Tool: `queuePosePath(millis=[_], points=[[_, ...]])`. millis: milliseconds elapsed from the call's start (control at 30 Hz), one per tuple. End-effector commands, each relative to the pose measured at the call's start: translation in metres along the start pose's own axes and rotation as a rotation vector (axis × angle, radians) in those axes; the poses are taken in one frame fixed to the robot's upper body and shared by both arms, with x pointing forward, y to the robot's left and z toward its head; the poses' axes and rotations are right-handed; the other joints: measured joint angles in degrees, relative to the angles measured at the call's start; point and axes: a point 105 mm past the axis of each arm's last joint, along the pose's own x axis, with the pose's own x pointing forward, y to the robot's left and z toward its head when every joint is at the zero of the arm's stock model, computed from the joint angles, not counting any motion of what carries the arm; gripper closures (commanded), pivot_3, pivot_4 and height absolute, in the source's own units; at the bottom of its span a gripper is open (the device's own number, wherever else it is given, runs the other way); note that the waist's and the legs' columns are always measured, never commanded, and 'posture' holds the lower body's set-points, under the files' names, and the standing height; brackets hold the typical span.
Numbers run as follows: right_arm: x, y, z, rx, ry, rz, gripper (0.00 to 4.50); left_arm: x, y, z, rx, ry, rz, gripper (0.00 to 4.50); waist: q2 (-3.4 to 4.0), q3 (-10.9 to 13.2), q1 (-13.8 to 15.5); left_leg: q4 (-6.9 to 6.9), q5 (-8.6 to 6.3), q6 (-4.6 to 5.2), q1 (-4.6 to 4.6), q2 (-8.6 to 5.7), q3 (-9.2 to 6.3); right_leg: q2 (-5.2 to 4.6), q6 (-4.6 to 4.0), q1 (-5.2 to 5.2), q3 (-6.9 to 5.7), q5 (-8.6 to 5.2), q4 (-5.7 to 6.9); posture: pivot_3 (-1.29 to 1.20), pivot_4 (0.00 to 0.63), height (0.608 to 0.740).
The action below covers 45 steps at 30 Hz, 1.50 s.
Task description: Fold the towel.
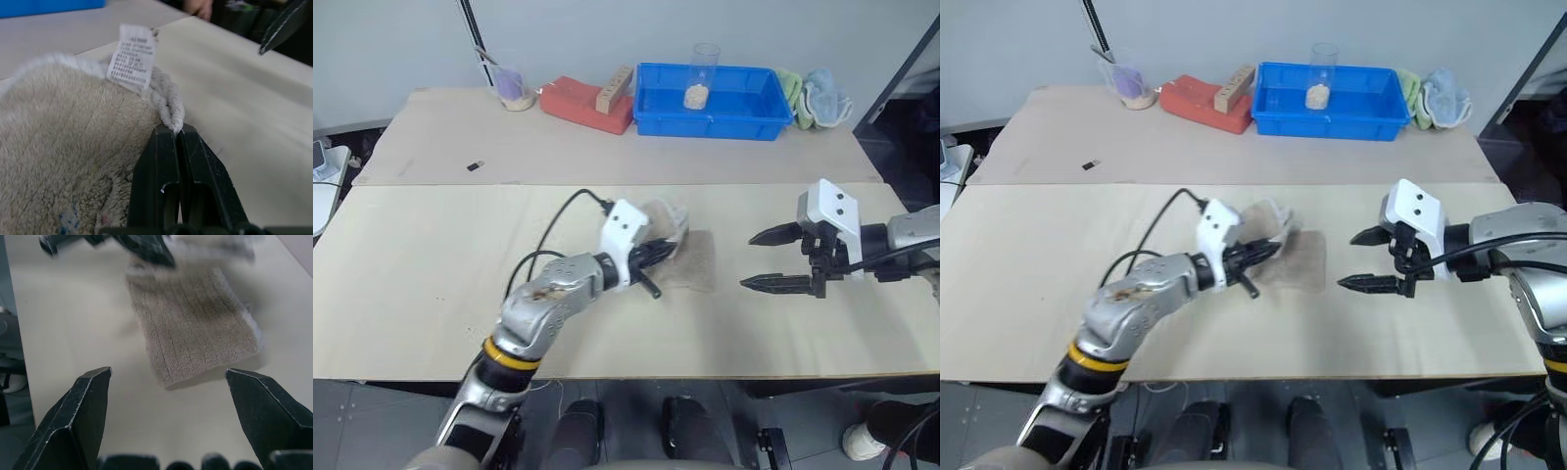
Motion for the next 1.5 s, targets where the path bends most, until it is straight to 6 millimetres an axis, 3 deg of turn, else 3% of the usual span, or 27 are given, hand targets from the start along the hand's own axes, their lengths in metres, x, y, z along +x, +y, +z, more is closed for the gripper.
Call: queuePosePath(millis=[33, 200, 300, 533, 567, 733, 900, 1000, 1367, 1500], points=[[-0.009, 0.002, 0.009, -0.021, -0.019, -0.039, 0.38, 0.009, -0.015, 0.004, 0.044, -0.027, -0.104, 4.45, 0.0, 0.0, 0.03, 0.0, 0.0, 0.0, -0.02, 0.0, -0.01, 0.01, 0.0, -0.01, -0.01, 0.0, -0.01, 0.0, 0.15, 0.74], [-0.012, 0.003, 0.006, -0.004, -0.014, -0.067, 0.38, 0.017, -0.032, 0.005, 0.038, -0.043, -0.24, 4.45, 0.0, 0.0, 0.29, 0.06, 0.0, 0.01, -0.04, -0.01, -0.02, -0.02, 0.0, 0.0, -0.01, 0.0, 0.0, 0.0, 0.15, 0.74], [-0.012, 0.004, 0.006, 0.004, -0.014, -0.071, 0.38, 0.015, -0.032, -0.001, 0.071, -0.012, -0.266, 3.51, 0.0, 0.0, 0.29, 0.07, 0.0, 0.01, -0.05, -0.02, -0.02, -0.02, 0.01, 0.01, -0.02, 0.0, -0.01, 0.0, 0.15, 0.74], [-0.009, -0.006, 0.009, 0.03, -0.05, -0.114, 0.38, -0.005, -0.025, 0.011, 0.129, -0.049, -0.32, 0.18, 0.0, 0.0, 0.13, 0.06, 0.0, 0.01, -0.03, 0.01, -0.03, 0.0, 0.01, -0.01, -0.01, 0.0, 0.03, 0.0, 0.15, 0.74], [-0.007, -0.008, 0.01, 0.034, -0.058, -0.124, 0.38, -0.008, -0.025, 0.014, 0.135, -0.062, -0.329, 0.05, 0.0, 0.0, 0.16, 0.06, 0.0, 0.01, -0.03, 0.02, -0.03, 0.0, 0.01, -0.01, -0.01, 0.0, 0.03, 0.0, 0.15, 0.74], [0.015, -0.023, 0.015, 0.066, -0.118, -0.211, 0.38, -0.048, -0.008, 0.034, 0.179, -0.103, -0.338, 0.05, 0.0, 0.0, -0.33, 0.05, 0.0, 0.01, -0.04, 0.06, -0.08, 0.02, 0.01, -0.06, 0.0, 0.0, 0.06, 0.0, 0.15, 0.74], [0.057, -0.047, 0.011, 0.134, -0.153, -0.351, 0.38, -0.104, 0.022, 0.033, 0.327, 0.03, -0.296, 0.05, 0.02, 0.0, -1.39, -0.04, 0.01, 0.0, 0.05, 0.09, -0.1, 0.06, -0.01, -0.09, 0.03, -0.01, 0.16, 0.0, 0.15, 0.74], [0.076, -0.053, 0.006, 0.152, -0.145, -0.382, 0.38, -0.123, 0.033, 0.031, 0.365, 0.089, -0.264, 0.05, 0.03, 0.01, -1.12, -0.04, 0.01, 0.0, 0.02, 0.07, -0.07, 0.04, 0.0, -0.11, 0.0, -0.01, 0.13, 0.0, 0.15, 0.74], [0.107, -0.062, -0.029, 0.357, -0.087, -0.428, 0.38, -0.146, 0.025, 0.043, 0.354, 0.057, -0.243, 0.05, 0.04, 0.01, -1.08, 0.0, 0.01, 0.0, -0.07, 0.06, -0.08, 0.02, 0.02, -0.13, -0.06, 0.0, 0.11, 0.0, 0.15, 0.74], [0.113, -0.053, -0.027, 0.459, -0.122, -0.351, 1.55, -0.151, 0.019, 0.052, 0.34, -0.008, -0.275, 0.0, 0.04, 0.01, -1.21, -0.01, 0.01, 0.0, -0.04, 0.1, -0.1, 0.04, 0.01, -0.14, -0.06, 0.0, 0.18, 0.0, 0.15, 0.74]])
